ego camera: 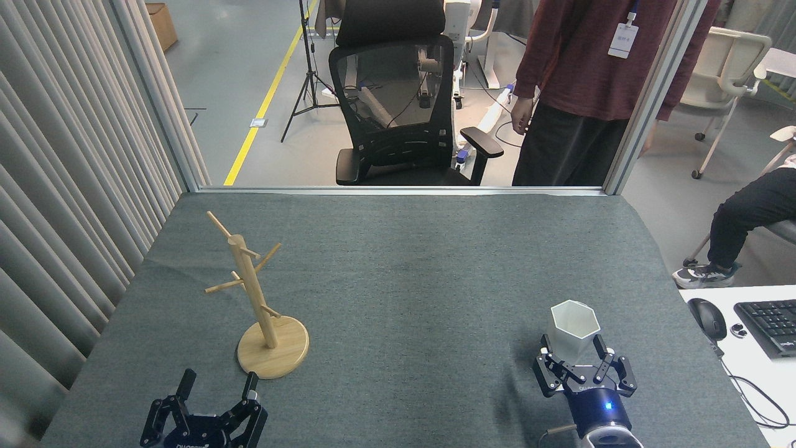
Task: Hang cup on storage rack
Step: 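Move the right gripper to the white hexagonal cup and close on it, then lift the cup with the right gripper and carry it toward the left gripper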
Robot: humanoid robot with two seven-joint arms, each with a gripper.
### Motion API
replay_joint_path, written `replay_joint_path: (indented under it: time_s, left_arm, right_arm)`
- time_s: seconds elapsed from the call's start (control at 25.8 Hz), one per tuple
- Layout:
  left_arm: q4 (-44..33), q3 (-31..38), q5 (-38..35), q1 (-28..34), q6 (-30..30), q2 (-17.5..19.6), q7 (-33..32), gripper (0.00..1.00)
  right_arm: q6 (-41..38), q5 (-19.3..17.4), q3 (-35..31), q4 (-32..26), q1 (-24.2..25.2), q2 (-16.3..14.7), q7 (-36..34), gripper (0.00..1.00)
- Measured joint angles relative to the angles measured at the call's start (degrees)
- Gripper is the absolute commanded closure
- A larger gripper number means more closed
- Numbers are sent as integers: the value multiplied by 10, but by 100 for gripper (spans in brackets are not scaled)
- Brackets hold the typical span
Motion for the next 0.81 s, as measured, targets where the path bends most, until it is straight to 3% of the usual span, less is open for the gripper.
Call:
replay_joint_path:
  time_s: [0.81]
  left_arm:
    - [-4, 1, 1, 1, -1, 0, 1, 0]
  right_arm:
    - [-6, -5, -2, 50, -37, -8, -10, 1]
